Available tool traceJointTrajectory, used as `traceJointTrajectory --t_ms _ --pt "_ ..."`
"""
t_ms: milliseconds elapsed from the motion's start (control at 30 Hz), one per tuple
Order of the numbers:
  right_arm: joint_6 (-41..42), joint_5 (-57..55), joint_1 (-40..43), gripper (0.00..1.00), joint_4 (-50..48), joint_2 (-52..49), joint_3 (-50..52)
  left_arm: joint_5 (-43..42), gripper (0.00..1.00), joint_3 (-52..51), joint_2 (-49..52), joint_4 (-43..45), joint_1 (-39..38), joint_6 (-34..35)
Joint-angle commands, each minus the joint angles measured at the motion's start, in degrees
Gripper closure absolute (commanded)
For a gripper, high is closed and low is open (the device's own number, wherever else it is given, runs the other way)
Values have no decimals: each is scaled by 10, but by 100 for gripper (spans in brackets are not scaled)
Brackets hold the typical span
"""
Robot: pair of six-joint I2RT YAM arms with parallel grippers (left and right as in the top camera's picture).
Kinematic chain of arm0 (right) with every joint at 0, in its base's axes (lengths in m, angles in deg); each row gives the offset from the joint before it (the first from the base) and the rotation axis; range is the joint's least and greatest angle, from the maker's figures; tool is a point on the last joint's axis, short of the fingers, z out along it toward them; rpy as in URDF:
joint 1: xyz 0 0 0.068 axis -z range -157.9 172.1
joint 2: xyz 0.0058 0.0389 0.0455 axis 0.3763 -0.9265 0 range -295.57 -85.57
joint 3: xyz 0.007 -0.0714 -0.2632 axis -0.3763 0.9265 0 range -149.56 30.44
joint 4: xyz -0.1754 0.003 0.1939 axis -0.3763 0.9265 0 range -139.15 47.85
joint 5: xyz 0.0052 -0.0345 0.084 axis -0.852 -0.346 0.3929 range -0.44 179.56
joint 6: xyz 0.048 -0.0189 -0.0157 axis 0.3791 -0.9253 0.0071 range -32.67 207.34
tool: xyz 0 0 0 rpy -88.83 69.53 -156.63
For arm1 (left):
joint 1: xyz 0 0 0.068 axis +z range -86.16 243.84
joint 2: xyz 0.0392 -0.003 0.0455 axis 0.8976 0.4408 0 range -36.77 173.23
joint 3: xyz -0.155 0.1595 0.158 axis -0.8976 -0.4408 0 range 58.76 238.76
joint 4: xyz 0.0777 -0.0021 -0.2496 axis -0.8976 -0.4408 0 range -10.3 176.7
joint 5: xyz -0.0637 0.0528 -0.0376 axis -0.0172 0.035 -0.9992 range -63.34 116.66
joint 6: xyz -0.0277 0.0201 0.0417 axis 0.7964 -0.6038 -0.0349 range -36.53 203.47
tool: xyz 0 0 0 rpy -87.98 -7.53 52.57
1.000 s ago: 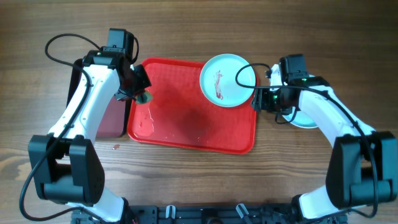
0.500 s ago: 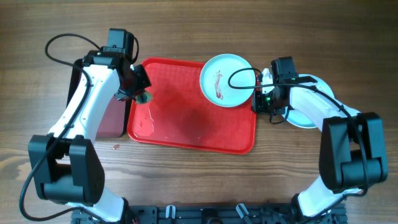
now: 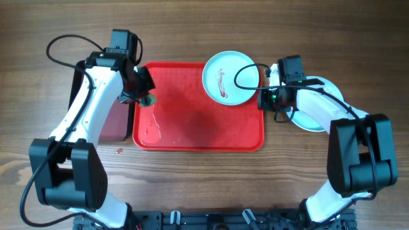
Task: Clean dirty plates on tray and stack at the side
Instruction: 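Grasp the remaining blue plate rim with the right gripper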
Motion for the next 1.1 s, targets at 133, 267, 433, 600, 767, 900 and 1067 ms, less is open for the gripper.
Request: traceJointTrajectory --t_ms 133,267,433,600,767,900,1067 --pt "-34 -74 -1 96 -30 -14 5 -5 96 -4 -2 1 0 -11" --pt "-43 -46 0 56 -28 -13 0 -5 96 -4 -2 1 0 -11" --pt "-26 -44 0 44 85 3 -92 -5 96 -4 -2 1 0 -11" --pt "82 13 -9 57 151 9 -186 -5 96 -4 -2 1 0 -11" --pt "217 -63 -45 74 156 -28 -171 -5 96 -4 -2 1 0 -11" --pt "228 -95 -60 74 162 -60 -171 -5 96 -4 -2 -1 0 -11" --pt "226 -100 -58 73 163 -83 -171 -5 96 -4 -2 -1 0 -11"
